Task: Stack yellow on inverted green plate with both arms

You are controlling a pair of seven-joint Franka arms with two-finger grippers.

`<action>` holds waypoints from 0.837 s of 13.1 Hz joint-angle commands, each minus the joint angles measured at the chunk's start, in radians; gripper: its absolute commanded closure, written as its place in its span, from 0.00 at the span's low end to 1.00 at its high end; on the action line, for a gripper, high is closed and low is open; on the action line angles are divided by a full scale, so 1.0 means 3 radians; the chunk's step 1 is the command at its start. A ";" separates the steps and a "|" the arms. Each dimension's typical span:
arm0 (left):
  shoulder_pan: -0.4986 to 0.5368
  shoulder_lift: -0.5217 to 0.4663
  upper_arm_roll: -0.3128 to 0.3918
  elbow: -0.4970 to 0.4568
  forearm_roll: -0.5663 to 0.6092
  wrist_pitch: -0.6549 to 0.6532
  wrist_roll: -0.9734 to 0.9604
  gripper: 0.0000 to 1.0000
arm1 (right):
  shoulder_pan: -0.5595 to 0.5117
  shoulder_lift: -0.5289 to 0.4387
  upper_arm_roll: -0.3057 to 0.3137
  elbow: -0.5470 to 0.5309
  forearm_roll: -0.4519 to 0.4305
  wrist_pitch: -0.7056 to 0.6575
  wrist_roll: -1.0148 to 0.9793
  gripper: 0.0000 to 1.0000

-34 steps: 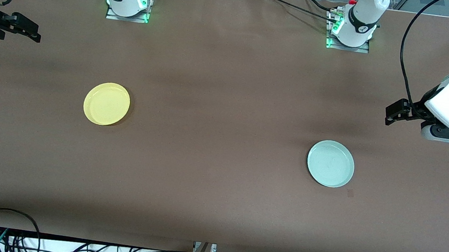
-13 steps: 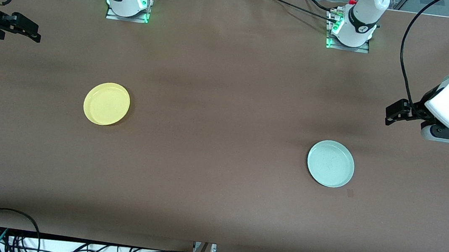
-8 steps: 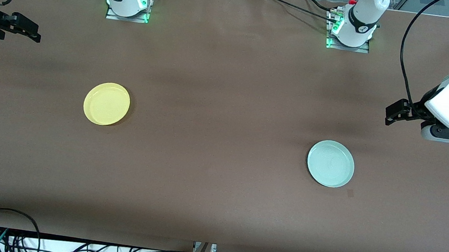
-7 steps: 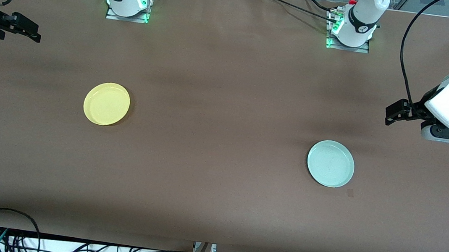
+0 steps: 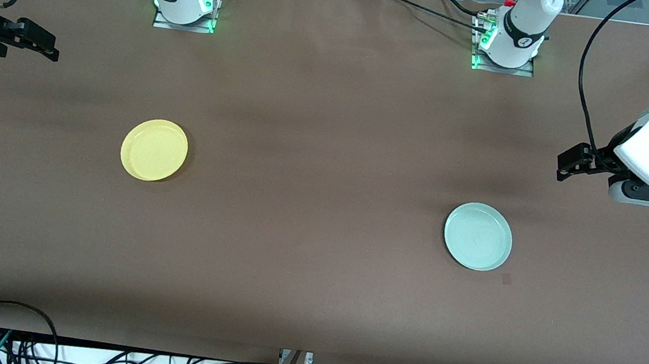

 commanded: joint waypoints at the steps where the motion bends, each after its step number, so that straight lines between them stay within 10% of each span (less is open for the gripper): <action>1: -0.0014 0.0029 0.0001 0.0071 0.0076 -0.0063 -0.0009 0.00 | 0.0001 -0.0006 0.0017 0.0051 -0.0044 -0.0059 -0.0015 0.00; 11: 0.0027 0.0156 0.0001 0.0081 -0.0077 0.0106 0.0032 0.00 | 0.0001 -0.0006 0.0017 0.0051 -0.0044 -0.0064 -0.0015 0.00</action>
